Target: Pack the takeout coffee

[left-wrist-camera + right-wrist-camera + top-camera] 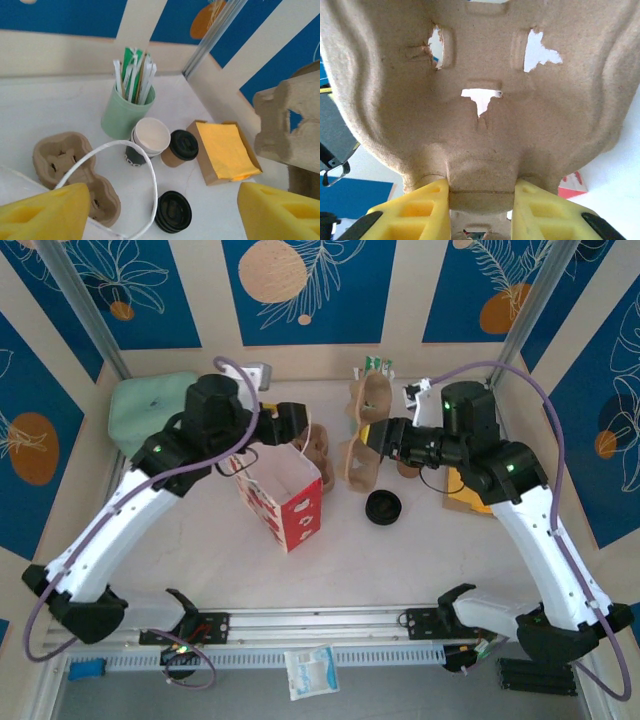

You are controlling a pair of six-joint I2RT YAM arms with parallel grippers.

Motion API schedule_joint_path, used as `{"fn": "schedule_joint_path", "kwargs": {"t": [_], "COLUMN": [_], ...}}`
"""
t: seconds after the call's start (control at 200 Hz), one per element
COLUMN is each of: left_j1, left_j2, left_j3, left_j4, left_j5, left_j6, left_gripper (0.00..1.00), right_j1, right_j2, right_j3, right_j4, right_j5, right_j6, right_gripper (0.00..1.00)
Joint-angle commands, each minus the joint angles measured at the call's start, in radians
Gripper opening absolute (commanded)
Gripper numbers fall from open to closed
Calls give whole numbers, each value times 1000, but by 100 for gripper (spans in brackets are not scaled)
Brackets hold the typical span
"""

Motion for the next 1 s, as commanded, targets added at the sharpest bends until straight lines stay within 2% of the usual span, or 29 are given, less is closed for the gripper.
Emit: {"fn": "schedule_joint_path", "kwargs": {"t": [0.0, 0.135, 0.255, 0.4, 0.545, 0.825, 0.995], "left_j1": [-3, 21, 79, 181, 282, 319, 323], "left_j2": [-65, -131, -190, -262, -297, -285, -269], "left_j3": [27, -9, -67, -151, -200, -246, -279], "left_j4": [-95, -175, -229, -250, -258, -234, -201], "left_j5": [-86, -178, -190, -164, -85, 0, 30], "left_j6": [38, 38, 20, 2, -6, 15, 20], "left_gripper": [81, 90, 95, 98, 100, 98, 91], "right_j1": [47, 116, 175, 243, 303, 395, 406], "right_j2": [56, 146, 233, 338, 455, 744, 852], "right_j3": [95, 222, 344, 491, 632, 1023, 1157], "right_j4": [-57, -97, -144, -210, -288, -527, -605], "right_j5": [-2, 20, 41, 70, 103, 215, 248], "right_j6": [-50, -85, -116, -156, -199, -297, -320], "right_gripper": [29, 29, 29, 29, 29, 28, 28]}}
